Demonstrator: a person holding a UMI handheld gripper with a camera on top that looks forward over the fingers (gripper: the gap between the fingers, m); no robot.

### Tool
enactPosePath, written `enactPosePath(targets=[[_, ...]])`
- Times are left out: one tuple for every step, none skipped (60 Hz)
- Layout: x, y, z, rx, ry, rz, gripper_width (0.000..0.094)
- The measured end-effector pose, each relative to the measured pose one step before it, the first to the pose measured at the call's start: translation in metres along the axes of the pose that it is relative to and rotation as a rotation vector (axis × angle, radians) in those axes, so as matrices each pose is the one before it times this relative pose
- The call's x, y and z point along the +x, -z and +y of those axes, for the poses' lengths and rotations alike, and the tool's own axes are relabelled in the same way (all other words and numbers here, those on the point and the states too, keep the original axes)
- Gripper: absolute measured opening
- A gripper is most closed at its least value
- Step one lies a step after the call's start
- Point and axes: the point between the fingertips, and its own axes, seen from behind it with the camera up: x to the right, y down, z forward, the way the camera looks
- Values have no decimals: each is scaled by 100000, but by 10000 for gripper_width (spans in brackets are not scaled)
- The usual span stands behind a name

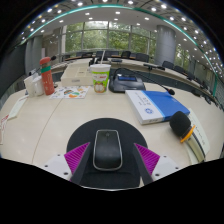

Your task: Arrange mouse

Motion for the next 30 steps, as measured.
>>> enactPosePath(targets=[[-24,247,-91,0,-169,-255,840],[-29,310,-169,255,-325,-315,828],[-25,339,-217,413,-380,-342,832],[4,383,-264,548,-391,-126,844],[12,455,-242,503,-297,44,859],[11,500,-247,514,-178,93,868],[55,476,-219,222,14,242,865],[20,568,-214,520,-86,332,863],[-98,662,-201,283,36,302,860],[-34,635,-211,466,50,230,858],[-31,663,-206,467,85,291,858],[-58,712,-218,471,98,367,857],[-76,755,-222,444,75,399,859],[-65,789,-207,420,18,378,859],[-96,855,-211,457,-77,423,859],[-61,862,-297,386,-48,424,859],[-131,901,-217,615,-17,452,860],[-137,887,-211,680,105,465,860],[-144,959,-193,673,200,391,861],[-173,972,-185,705,223,331,860],[-137,995,-174,727,182,400,861],[-98,1054,-144,690,154,526,860],[-83,951,-122,584,131,432,856],[-138,975,-74,562,127,370,853],[-150,983,-63,579,112,316,855],[-154,998,-60,644,49,291,853],[-120,1020,-40,716,-57,274,854],[-165,1096,-26,712,-101,344,853],[-124,1001,30,499,-90,311,851],[-167,1095,130,270,52,326,855]])
